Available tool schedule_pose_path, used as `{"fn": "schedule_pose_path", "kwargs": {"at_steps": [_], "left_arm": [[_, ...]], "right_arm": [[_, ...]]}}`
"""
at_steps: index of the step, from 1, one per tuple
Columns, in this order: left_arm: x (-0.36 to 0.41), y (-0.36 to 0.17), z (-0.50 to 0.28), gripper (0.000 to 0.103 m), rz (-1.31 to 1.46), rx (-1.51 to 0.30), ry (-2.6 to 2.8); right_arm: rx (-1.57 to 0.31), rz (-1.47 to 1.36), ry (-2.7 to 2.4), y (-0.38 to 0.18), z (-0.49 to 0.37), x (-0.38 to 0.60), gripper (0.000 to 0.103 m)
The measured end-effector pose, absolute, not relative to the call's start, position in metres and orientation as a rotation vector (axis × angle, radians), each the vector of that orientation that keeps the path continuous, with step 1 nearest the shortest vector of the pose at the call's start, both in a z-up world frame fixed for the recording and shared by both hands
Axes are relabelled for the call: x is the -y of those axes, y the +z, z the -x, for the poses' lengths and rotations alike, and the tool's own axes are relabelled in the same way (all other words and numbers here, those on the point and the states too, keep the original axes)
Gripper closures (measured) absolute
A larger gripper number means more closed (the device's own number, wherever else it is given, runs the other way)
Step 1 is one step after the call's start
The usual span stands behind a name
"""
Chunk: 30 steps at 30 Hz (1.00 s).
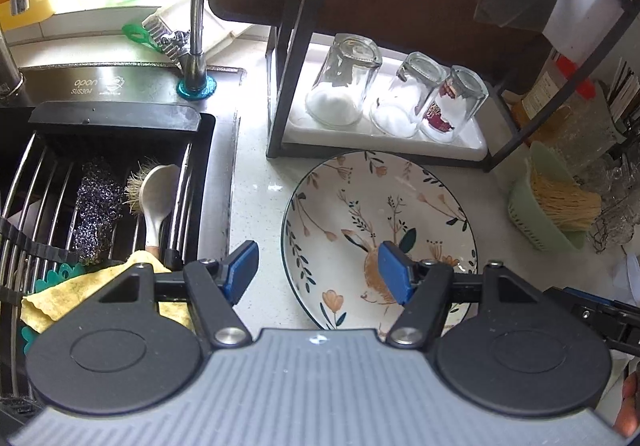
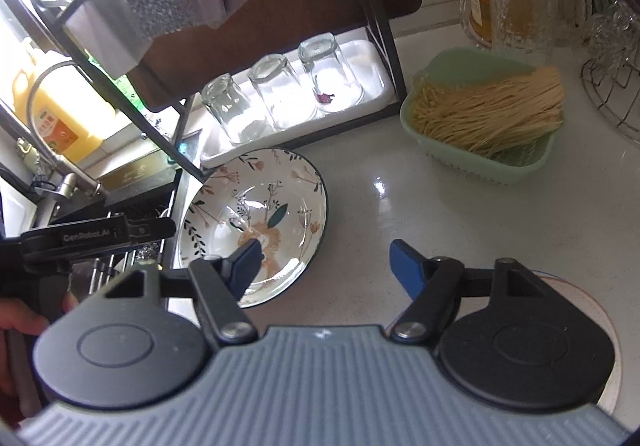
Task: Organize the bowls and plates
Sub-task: 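Move both grippers to the rim of the deer-pattern plate, then close both grippers on the deer-pattern plate rim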
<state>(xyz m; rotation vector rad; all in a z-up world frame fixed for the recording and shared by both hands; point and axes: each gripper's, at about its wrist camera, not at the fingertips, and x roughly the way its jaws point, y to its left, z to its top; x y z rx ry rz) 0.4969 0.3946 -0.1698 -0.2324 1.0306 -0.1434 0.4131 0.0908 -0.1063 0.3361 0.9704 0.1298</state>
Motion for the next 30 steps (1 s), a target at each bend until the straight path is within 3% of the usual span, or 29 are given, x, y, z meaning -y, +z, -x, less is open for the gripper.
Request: {"fn": "schedule_pose_path", "kwargs": {"at_steps": [8, 13, 20, 30], "left_arm": [[-0.395, -0.199, -0.528, 0.035, 0.237, -1.092, -0.202], [-0.386, -0.214, -0.544, 0.052, 0.173, -1.117, -0.252], [-0.383, -0.229, -0.562, 0.065, 0.134, -1.124, -0.295], [-0.392, -0.232, -0.577, 0.068, 0.215, -1.156, -0.375]], "right_arm": [[-1.040, -0.365, 0.107, -0.132, -0.444, -0.106, 0.051], [-1.069, -0.367, 0.088, -0.149, -0.466, -0.110, 0.063], [-1.129, -0.398, 0.039, -0.173, -0.485, -0.107, 0.081], [-1.129, -0.490, 0.045, -0.178, -0.491, -0.104, 0.086]]}}
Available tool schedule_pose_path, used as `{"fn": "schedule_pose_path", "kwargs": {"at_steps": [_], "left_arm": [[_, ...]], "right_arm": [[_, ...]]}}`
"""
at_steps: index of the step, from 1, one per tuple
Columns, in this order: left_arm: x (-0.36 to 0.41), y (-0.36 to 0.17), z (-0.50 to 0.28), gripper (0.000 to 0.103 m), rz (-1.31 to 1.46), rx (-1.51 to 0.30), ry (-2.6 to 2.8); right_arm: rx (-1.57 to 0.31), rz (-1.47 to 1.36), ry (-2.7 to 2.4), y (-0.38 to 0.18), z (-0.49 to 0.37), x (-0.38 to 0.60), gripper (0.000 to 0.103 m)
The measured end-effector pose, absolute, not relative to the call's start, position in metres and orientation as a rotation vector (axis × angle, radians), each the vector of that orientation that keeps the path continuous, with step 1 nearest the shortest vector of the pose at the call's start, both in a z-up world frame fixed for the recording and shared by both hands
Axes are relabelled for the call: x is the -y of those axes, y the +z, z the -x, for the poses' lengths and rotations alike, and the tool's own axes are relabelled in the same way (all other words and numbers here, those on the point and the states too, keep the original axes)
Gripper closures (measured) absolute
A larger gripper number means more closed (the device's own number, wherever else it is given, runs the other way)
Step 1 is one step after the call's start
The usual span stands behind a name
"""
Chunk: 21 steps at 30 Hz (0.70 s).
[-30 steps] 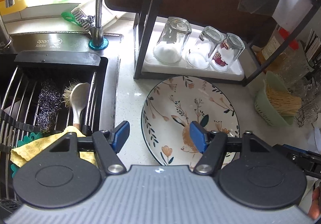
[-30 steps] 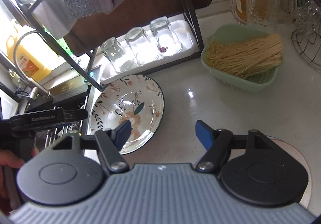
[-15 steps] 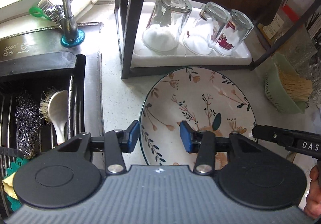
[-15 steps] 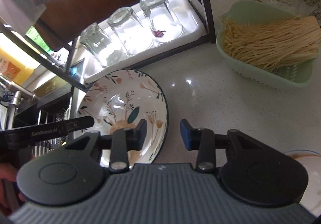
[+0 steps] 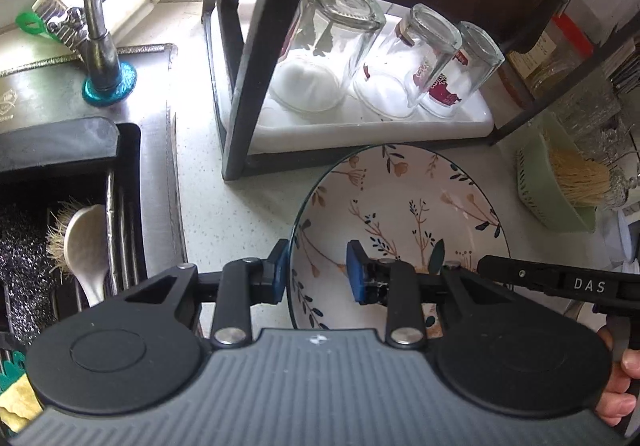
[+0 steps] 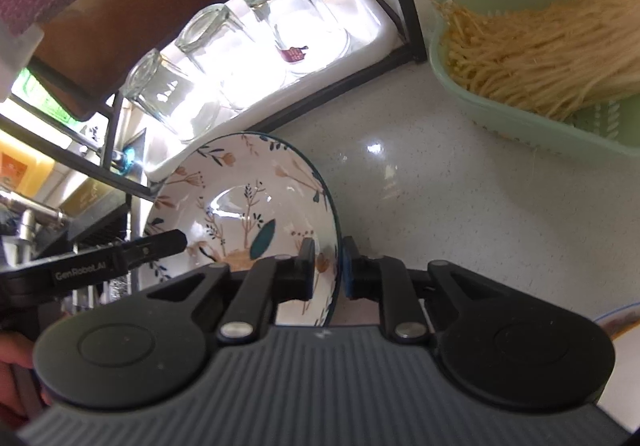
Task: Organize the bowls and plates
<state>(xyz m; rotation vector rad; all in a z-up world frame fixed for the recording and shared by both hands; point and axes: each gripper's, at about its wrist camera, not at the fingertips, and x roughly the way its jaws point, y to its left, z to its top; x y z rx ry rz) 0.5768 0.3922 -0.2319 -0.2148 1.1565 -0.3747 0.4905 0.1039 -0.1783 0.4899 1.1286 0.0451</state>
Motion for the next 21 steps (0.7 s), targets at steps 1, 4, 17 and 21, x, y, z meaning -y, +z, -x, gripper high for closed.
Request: {"fn": "schedule_pose_path", "kwargs": {"at_steps": [1, 4, 17, 21], "left_arm": [[-0.394, -0.232, -0.577, 0.068, 0.230, -1.165, -0.376], [-0.400, -0.232, -0.574, 0.068, 0.279, -1.185, -0.370], [-0.390, -0.210, -0.557, 0.068, 0.340, -1.158, -0.440], [-0.379, -0.199, -0.550, 0.068, 0.356, -1.152, -0.471]], "right_arm": [[-1.130, -0.502, 0.050, -0.179, -0.490, -0.102, 0.086], [-1.132, -0.527, 0.074, -0.177, -0.486, -0.100, 0.086], [-1.083, -0.556, 0.095, -0.150, -0.453, -0.081, 0.086], [-1.056, -0.582, 0.086, -0.139, -0.439, -0.070, 0.086]]}}
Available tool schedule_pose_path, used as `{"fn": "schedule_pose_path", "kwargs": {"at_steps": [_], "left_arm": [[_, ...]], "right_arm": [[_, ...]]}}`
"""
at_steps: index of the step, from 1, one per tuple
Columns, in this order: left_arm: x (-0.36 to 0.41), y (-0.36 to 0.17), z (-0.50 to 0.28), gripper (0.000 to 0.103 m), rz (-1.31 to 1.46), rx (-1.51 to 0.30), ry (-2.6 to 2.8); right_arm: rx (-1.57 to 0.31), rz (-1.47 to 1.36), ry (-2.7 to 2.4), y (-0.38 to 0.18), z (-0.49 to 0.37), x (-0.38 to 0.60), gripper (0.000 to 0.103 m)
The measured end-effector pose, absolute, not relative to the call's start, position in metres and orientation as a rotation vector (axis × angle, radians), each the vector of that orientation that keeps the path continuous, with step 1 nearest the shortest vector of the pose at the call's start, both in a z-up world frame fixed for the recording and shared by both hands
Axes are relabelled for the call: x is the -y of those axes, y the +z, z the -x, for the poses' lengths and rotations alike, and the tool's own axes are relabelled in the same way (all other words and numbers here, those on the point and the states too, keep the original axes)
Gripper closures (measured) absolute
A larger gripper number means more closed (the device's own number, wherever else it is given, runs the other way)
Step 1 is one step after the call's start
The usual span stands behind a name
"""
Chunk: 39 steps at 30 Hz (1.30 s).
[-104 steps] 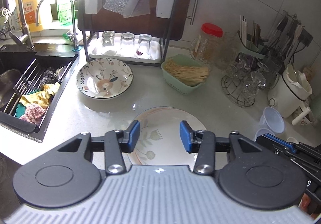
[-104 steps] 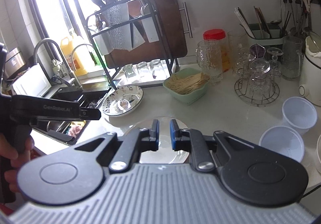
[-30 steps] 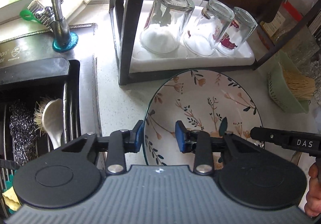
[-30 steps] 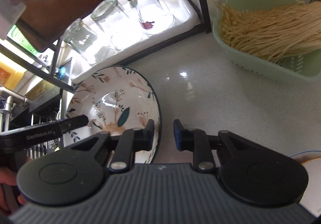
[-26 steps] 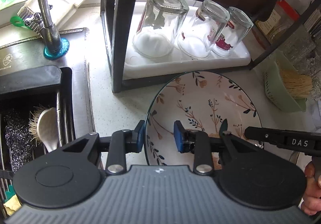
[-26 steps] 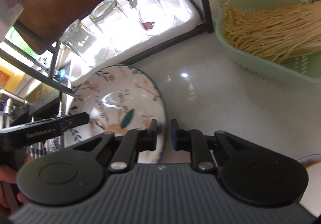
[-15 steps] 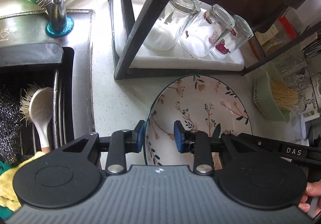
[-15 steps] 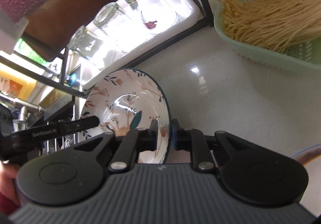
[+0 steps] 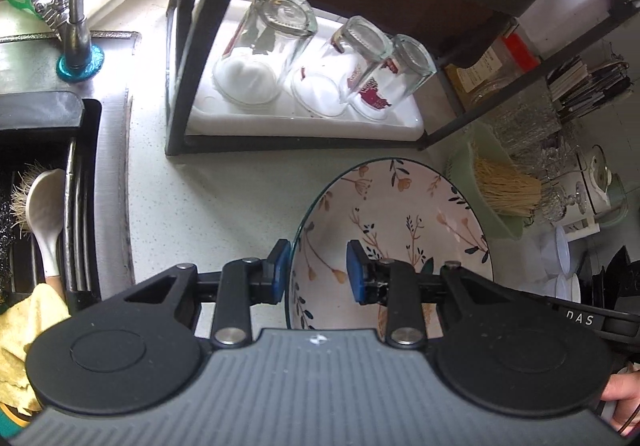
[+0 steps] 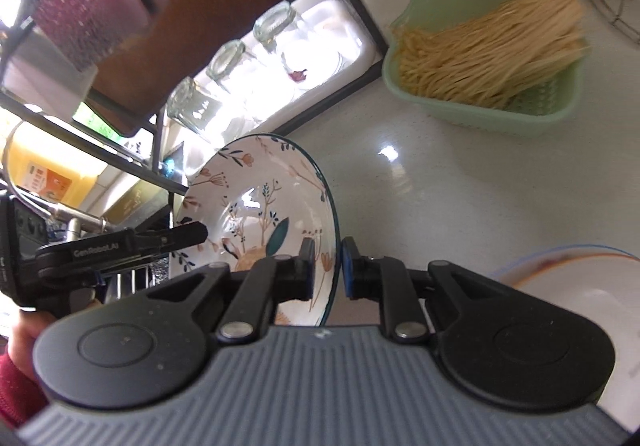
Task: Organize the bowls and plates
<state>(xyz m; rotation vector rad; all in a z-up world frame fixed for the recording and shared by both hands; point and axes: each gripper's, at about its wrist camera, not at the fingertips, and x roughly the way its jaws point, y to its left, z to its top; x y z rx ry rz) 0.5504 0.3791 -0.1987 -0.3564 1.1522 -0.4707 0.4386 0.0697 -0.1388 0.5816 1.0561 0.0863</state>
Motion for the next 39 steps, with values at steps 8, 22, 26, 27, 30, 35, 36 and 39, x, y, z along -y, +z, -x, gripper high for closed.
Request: {"fn": "schedule_pose_path", "kwargs": {"at_steps": [8, 22, 26, 27, 30, 35, 36, 39], "left_arm": [[-0.339, -0.182, -0.531, 0.068, 0.371, -1.165, -0.555], [-0.251, -0.169, -0.480, 0.068, 0.279, -1.180, -0.682], [-0.232, -0.170, -0.464, 0.068, 0.248, -1.188, -0.680], [-0.229, -0.171, -0.459, 0.068, 0.243, -1.192, -0.676], [-0.218, -0.173, -0.450, 0.068, 0.215, -1.194, -0.663], [-0.208, -0.173, -0.437, 0.068, 0.178, -1.193, -0.600], [-0.205, -0.173, -0.438, 0.068, 0.170, -1.194, -0.584], [-0.202, -0.172, -0.436, 0.068, 0.135, -1.193, -0.548]], "right_arm": [[-0.971, -0.640, 0.027, -0.106, -0.396, -0.036, 0.086], [-0.945, -0.735, -0.074, -0.105, -0.306, 0.026, 0.086], [-0.953, -0.734, -0.069, -0.109, -0.288, 0.041, 0.086], [-0.956, -0.735, -0.066, -0.111, -0.286, 0.045, 0.086], [-0.965, -0.727, -0.055, -0.114, -0.279, 0.054, 0.086], [-1.002, -0.638, -0.020, -0.120, -0.280, 0.056, 0.086], [-1.006, -0.637, -0.012, -0.123, -0.281, 0.057, 0.086], [-1.005, -0.640, 0.022, -0.131, -0.282, 0.061, 0.086]]}}
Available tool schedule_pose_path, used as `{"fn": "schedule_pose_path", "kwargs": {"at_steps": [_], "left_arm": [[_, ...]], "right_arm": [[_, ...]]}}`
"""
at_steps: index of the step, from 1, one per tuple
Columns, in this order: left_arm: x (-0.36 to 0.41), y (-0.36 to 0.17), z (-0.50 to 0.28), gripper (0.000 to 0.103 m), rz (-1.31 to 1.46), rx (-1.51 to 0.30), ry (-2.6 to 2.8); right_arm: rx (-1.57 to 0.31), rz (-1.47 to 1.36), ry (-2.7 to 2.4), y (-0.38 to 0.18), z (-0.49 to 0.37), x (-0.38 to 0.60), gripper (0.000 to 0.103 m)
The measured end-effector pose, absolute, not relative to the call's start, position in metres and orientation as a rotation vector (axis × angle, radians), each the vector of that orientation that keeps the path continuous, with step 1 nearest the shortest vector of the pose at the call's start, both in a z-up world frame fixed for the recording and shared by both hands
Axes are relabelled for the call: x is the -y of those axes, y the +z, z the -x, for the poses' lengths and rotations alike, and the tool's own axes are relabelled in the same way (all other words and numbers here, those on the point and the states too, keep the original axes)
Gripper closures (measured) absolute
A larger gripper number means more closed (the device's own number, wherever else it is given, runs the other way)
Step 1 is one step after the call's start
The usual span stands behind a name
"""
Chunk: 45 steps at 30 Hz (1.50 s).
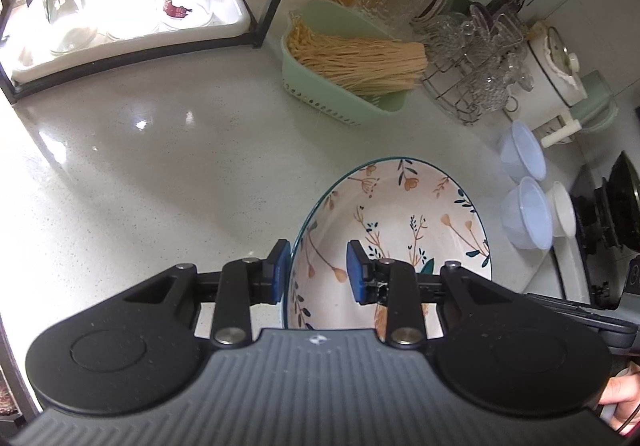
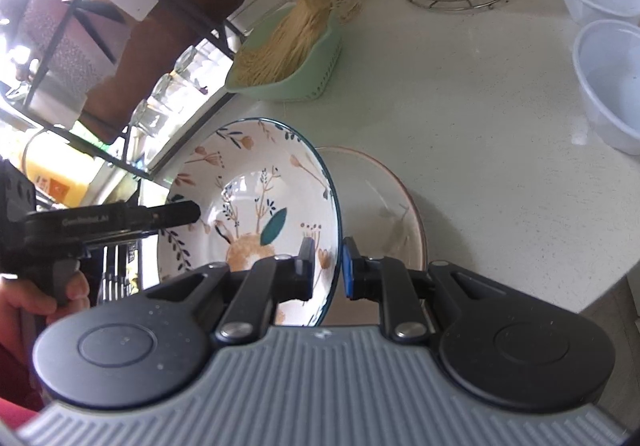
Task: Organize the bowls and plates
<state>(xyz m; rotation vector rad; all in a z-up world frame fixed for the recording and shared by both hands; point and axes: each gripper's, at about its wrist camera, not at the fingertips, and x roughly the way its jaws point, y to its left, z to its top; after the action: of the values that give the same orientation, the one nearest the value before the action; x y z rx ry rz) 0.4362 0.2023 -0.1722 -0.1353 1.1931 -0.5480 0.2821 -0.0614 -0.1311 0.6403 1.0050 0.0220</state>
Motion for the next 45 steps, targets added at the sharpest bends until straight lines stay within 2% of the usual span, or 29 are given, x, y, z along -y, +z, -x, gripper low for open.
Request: {"fn": "schedule_pose_path", "kwargs": {"at_steps": [17, 39, 45], "left_arm": [[-0.163, -0.173, -0.426, 0.068, -0.040, -1.189, -0.460], [-0.154, -0.185, -0.419, 0.068, -0.105, -1.170, -0.343], [-0.165, -0.183, -0.422, 0.067, -0.015, -1.172, -0.316]], "right_arm": [[-1.003, -0.573, 0.089, -0.142, -0.283, 0.069, 0.086], [-1.016, -0.386, 0.082, -0.143, -0.296, 0.057, 0.086], [-0.994, -0.306, 0.063, -0.139, -0.302, 0.050, 0.086]]}}
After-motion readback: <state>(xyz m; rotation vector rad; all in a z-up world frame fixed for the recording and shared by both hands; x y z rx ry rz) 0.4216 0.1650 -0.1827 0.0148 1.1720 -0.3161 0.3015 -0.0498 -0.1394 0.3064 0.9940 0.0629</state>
